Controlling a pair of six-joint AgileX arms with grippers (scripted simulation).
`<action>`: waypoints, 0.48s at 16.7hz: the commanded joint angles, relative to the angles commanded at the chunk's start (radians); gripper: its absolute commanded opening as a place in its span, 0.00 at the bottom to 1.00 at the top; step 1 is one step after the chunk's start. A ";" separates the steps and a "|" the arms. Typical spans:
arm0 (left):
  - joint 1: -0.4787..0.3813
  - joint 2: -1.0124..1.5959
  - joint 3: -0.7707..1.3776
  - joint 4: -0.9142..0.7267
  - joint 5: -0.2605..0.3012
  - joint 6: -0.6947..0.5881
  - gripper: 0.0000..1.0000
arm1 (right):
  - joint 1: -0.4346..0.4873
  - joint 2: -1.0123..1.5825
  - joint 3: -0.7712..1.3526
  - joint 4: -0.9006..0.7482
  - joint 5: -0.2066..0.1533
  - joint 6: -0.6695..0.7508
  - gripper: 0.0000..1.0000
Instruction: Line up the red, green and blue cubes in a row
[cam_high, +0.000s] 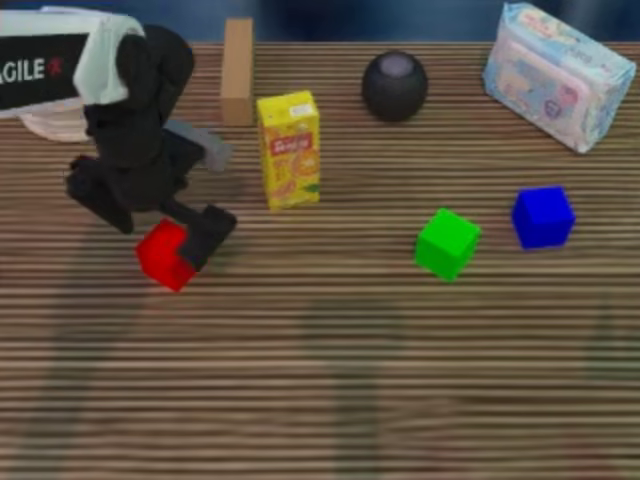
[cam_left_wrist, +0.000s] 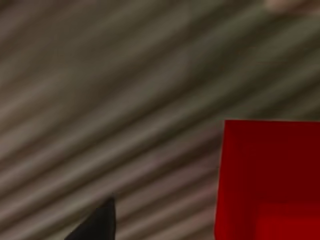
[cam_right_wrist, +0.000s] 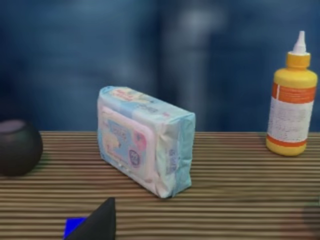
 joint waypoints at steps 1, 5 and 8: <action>0.000 0.015 -0.024 0.039 0.000 0.000 1.00 | 0.000 0.000 0.000 0.000 0.000 0.000 1.00; -0.001 0.041 -0.061 0.094 0.000 0.001 1.00 | 0.000 0.000 0.000 0.000 0.000 0.000 1.00; -0.001 0.041 -0.061 0.094 0.000 0.001 0.92 | 0.000 0.000 0.000 0.000 0.000 0.000 1.00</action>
